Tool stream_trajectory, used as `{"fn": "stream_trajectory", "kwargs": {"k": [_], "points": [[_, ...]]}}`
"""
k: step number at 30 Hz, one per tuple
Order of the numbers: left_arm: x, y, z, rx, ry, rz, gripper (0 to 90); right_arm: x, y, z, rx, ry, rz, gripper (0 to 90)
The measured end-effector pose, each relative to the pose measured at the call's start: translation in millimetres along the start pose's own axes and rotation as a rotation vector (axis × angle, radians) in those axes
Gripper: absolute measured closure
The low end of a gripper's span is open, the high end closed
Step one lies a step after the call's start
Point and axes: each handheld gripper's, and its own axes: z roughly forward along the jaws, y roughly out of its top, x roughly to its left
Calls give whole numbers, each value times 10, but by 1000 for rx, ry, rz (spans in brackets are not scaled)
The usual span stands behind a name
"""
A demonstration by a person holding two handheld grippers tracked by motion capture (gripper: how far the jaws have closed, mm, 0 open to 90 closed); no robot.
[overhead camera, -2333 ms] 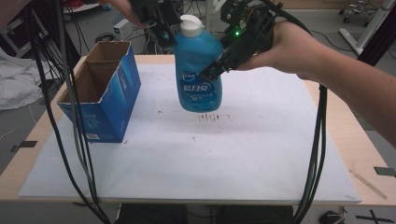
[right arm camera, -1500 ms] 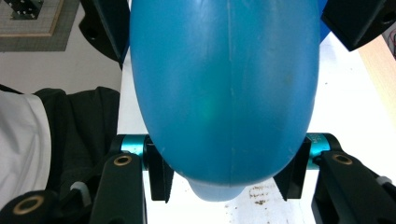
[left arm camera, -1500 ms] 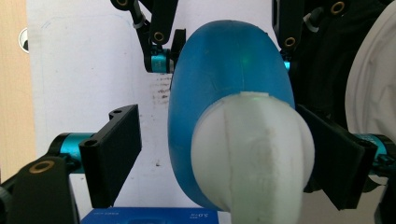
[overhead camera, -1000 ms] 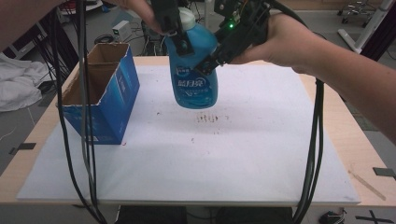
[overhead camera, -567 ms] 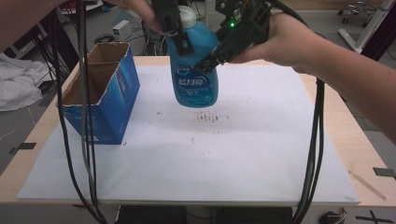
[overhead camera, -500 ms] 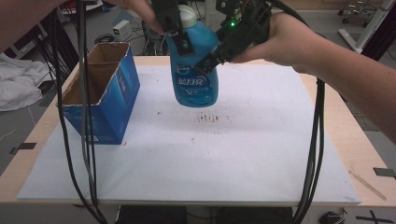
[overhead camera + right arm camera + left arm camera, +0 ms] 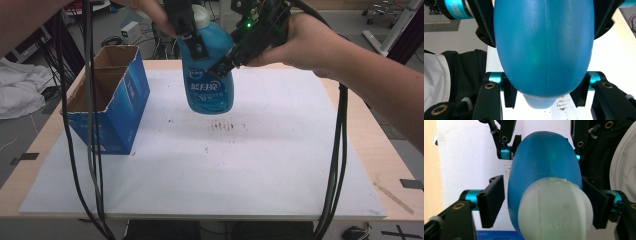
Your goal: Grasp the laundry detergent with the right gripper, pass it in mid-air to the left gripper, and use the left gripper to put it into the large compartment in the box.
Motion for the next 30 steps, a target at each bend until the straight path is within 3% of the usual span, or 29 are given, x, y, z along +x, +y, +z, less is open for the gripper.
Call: {"fn": "stream_trajectory", "kwargs": {"k": [2,3,6,11,13,25,26,28,30], "points": [[-2,0,1,2,-2,-1,260,-1,-1,-3,3,-1,1,482],[-1,0,1,3,-3,-1,267,20,-4,-16,13,-5,31,482],[-1,-2,5,4,-3,-2,271,-5,-3,-7,-7,3,5,482],[5,0,3,5,-2,1,279,-7,-2,-3,-5,1,3,482],[3,1,5,6,0,0,279,10,-2,-11,7,2,30,482],[-5,9,19,9,3,-3,310,-20,-3,-4,-24,1,-2,484],[-4,12,20,11,0,-2,326,-2,-7,-10,-14,-2,16,486],[-8,23,19,10,1,3,356,-8,-21,4,-42,-1,-12,493],[-9,26,20,9,-8,4,373,1,-30,-10,-33,10,23,494]]}}
